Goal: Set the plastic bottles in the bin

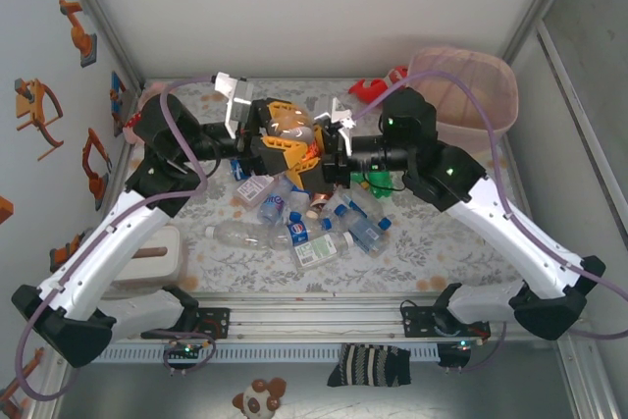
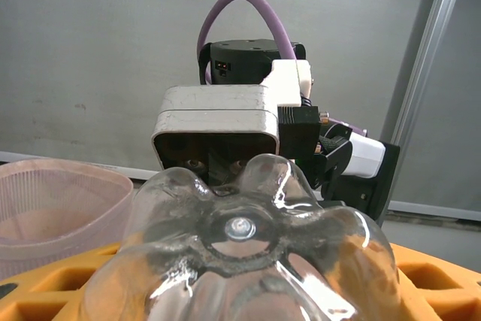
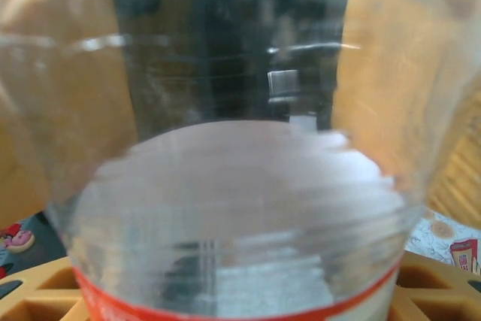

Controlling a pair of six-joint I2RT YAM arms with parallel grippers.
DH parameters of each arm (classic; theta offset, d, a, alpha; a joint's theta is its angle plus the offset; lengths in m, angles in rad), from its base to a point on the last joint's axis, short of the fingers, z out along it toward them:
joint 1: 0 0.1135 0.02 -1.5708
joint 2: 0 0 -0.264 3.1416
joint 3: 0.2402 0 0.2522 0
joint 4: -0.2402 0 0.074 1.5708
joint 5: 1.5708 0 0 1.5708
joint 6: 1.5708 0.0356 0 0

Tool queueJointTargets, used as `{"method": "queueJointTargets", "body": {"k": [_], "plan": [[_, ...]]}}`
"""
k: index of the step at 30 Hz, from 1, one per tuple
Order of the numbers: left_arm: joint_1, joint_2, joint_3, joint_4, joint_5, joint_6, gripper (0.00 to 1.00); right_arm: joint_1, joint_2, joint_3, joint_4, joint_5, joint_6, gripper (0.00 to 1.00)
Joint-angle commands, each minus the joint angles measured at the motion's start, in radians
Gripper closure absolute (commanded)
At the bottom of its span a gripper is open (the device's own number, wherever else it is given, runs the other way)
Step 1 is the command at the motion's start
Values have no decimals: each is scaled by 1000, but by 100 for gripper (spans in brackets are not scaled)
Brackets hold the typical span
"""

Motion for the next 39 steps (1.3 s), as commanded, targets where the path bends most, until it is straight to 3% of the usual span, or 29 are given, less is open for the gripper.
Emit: {"method": "queueJointTargets", "body": {"k": [1, 8, 15, 21, 27, 33, 39], "plan": [[4, -24, -8, -3, -36, 38, 46, 5, -41, 15, 0, 48, 33, 52], [5, -89, -27, -74, -121, 86, 26, 4, -50, 54, -66, 155, 36, 54], [6, -209, -89, -216, -323, 168, 20, -54, -51, 124, -157, 354, 56, 55], [5, -272, -166, -301, -470, 157, 19, -281, 3, 226, -290, 426, 178, 57], [7, -339, -248, -364, -590, 113, 20, -515, 110, 388, -497, 499, 198, 56], [6, -394, -294, -387, -638, 100, 20, -722, 306, 606, -732, 576, 205, 55], [6, -413, -312, -404, -653, 98, 20, -837, 441, 685, -790, 651, 130, 54]]}}
